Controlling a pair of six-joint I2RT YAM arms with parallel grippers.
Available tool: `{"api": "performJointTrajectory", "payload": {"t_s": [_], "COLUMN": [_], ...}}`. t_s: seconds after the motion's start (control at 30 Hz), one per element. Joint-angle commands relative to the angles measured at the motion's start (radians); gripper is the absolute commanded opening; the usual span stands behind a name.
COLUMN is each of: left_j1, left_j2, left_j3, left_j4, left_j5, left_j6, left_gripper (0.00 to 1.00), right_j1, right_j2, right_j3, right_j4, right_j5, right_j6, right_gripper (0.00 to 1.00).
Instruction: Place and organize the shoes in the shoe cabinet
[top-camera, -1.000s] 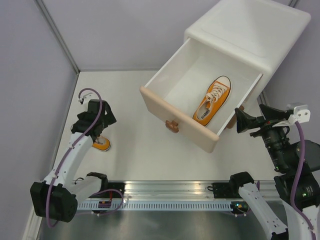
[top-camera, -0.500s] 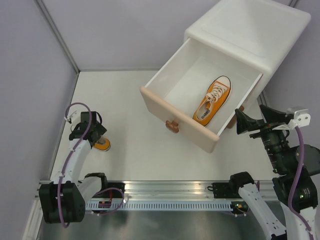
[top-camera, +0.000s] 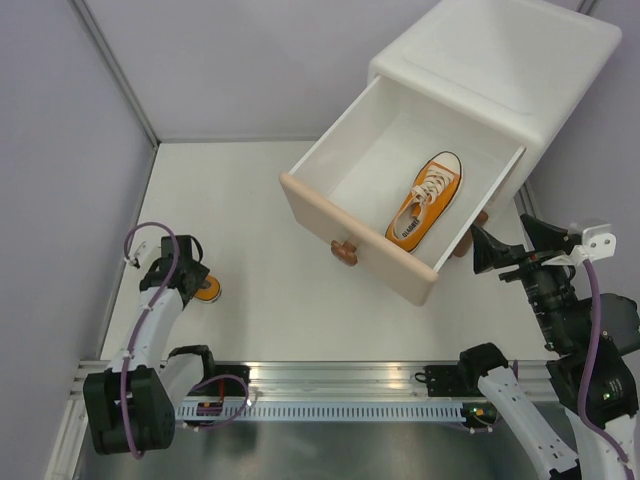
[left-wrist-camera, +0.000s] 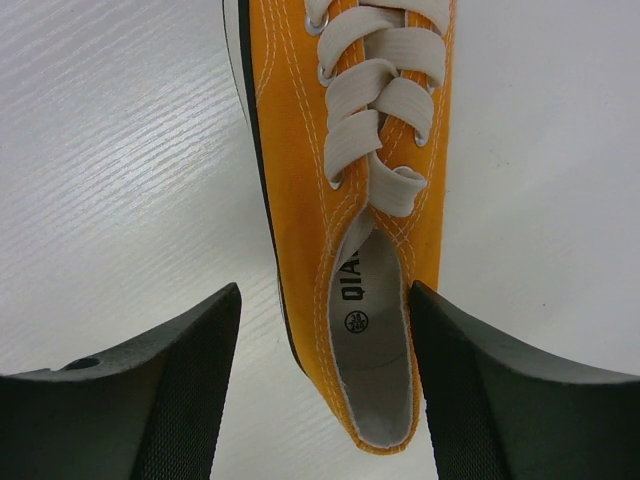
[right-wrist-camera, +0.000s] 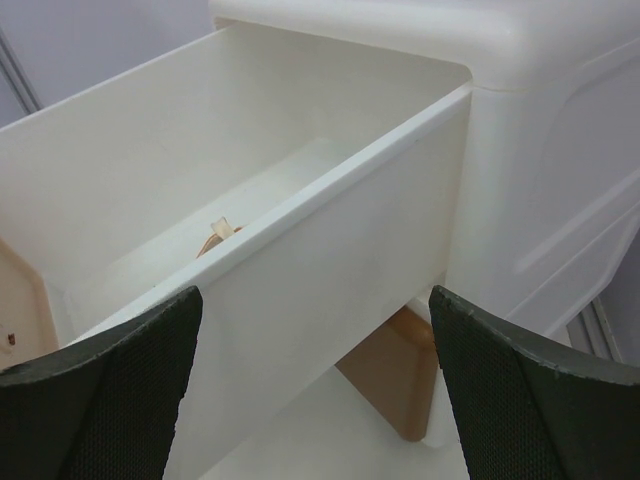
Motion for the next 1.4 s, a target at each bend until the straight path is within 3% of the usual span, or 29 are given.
{"api": "performJointTrajectory", "payload": {"t_s": [0.0, 0.2, 0.5, 0.93, 1.23, 1.37], "left_j1": [0.009, 0.007, 0.009, 0.009, 0.01, 0.01], "left_j2": [-0.061, -0.104, -0.106, 0.101, 0.158, 0.129], "left_j3": [-0.022, 0.058, 0.007, -0.023, -0.023, -0.011], "left_j4": [0.007, -0.072, -0.078, 0.071, 0.103, 0.102], "left_j5": [-0.008, -0.046, -0.074, 0.014, 0.02, 0.023], "left_j6": [-0.079, -0.064, -0.088, -0.065, -0.059, -0.029], "left_gripper": [0.72, 0.73, 0.55, 0.47, 0.23, 0.03], "right_j1": [0.016, 0.038, 0.062, 0.085, 0.089, 0.09], "right_j2": [-0.004, -0.003, -0.01, -0.021, -0.021, -0.021], "right_j3": [-0.014, -0.026, -0.038, -0.043, -0.05, -0.05], "right_j4": [-0.014, -0.005, 0.006, 0.001, 0.003, 0.003], "right_j5": [0.035, 0.044, 0.061, 0.086, 0.089, 0.092], "right_j6": [-0.03, -0.03, -0.04, -0.048, -0.048, -0.05], "right_gripper": [0.98, 0.98, 0.98, 0.98, 0.98, 0.98]}}
